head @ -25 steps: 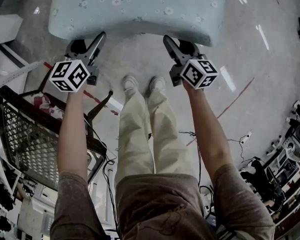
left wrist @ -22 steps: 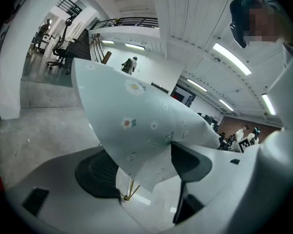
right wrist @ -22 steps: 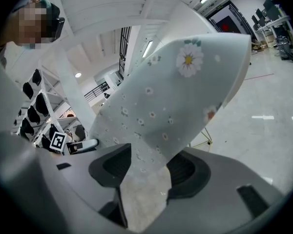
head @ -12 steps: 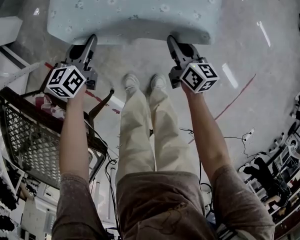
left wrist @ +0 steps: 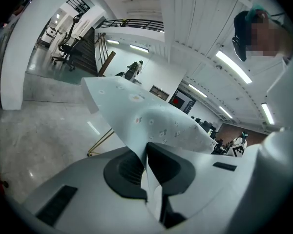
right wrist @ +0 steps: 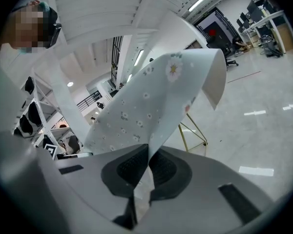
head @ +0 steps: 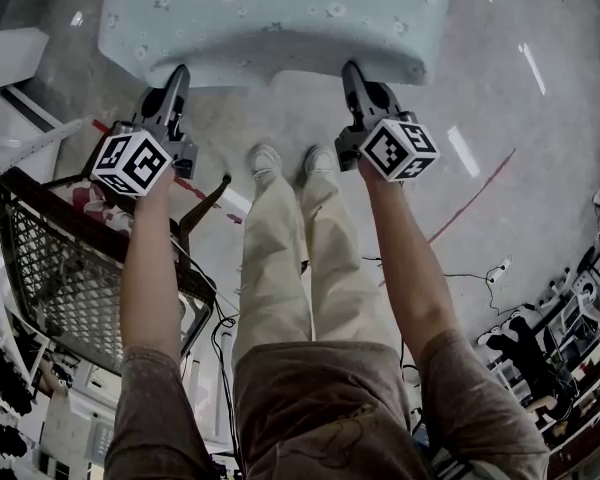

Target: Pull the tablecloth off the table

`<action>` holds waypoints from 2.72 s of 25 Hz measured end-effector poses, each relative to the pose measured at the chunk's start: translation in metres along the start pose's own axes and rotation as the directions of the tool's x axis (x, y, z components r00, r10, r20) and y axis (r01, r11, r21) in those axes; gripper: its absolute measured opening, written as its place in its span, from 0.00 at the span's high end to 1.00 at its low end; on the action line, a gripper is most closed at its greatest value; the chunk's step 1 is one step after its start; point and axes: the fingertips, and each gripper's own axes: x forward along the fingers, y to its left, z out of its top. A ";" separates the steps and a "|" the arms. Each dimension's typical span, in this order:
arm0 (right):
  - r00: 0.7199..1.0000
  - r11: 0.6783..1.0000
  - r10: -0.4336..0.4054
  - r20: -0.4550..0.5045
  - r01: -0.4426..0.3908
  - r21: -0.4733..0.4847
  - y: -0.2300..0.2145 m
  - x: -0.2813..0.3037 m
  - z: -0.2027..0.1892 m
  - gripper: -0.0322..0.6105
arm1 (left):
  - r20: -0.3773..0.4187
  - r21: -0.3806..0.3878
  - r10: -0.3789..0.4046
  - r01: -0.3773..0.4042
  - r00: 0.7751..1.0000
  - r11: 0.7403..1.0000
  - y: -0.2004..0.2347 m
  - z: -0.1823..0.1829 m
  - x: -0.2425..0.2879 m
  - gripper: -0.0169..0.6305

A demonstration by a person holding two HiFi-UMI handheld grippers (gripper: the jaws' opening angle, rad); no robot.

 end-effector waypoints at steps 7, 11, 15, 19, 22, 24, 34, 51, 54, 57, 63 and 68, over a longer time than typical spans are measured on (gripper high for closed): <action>1.000 0.995 -0.009 -0.019 0.007 -0.096 0.007 -0.009 0.003 0.94 | -0.004 0.045 0.010 -0.010 1.000 0.999 -0.010 0.004 -0.008 0.94; 0.999 0.993 -0.013 -0.034 0.009 -0.121 0.015 -0.023 0.008 0.94 | -0.015 0.065 0.018 -0.017 1.000 0.998 -0.022 0.009 -0.017 0.94; 0.998 0.991 -0.018 -0.061 0.010 -0.135 0.031 -0.043 0.019 0.94 | -0.027 0.077 0.026 -0.023 0.999 0.997 -0.039 0.017 -0.032 0.94; 0.997 0.985 -0.018 -0.075 0.004 -0.175 0.045 -0.063 0.041 0.94 | -0.019 0.078 0.017 -0.016 1.000 0.997 -0.060 0.032 -0.041 0.94; 0.997 0.981 -0.025 -0.076 0.009 -0.194 0.053 -0.071 0.059 0.94 | -0.016 0.084 0.009 -0.008 1.000 0.996 -0.077 0.045 -0.046 0.94; 0.996 0.979 -0.036 -0.079 0.019 -0.201 0.057 -0.075 0.070 0.94 | -0.016 0.094 0.010 -0.009 1.000 0.995 -0.088 0.054 -0.048 0.94; 0.997 0.984 -0.036 -0.069 0.023 -0.175 0.079 -0.101 0.120 0.94 | -0.012 0.109 0.010 -0.009 1.000 0.994 -0.136 0.106 -0.061 0.94; 0.998 0.985 0.053 0.018 -0.050 -0.166 0.117 -0.139 0.241 0.93 | 0.048 0.138 0.026 -0.032 0.999 0.990 -0.220 0.201 -0.063 0.94; 0.998 0.977 0.065 0.024 -0.059 -0.203 0.123 -0.142 0.257 0.93 | 0.062 0.158 0.032 -0.042 0.998 0.987 -0.229 0.211 -0.063 0.94; 0.996 0.963 0.086 0.029 -0.076 -0.260 0.131 -0.142 0.272 0.94 | 0.086 0.173 0.037 -0.051 0.996 0.984 -0.235 0.220 -0.065 0.94; 0.988 0.949 0.132 0.083 -0.102 -0.299 0.148 -0.151 0.300 0.93 | 0.119 0.239 0.022 -0.050 0.993 0.970 -0.253 0.240 -0.070 0.94; 0.982 0.923 0.161 0.101 -0.114 -0.367 0.166 -0.159 0.314 0.94 | 0.131 0.292 0.026 -0.063 0.991 0.954 -0.263 0.253 -0.080 0.94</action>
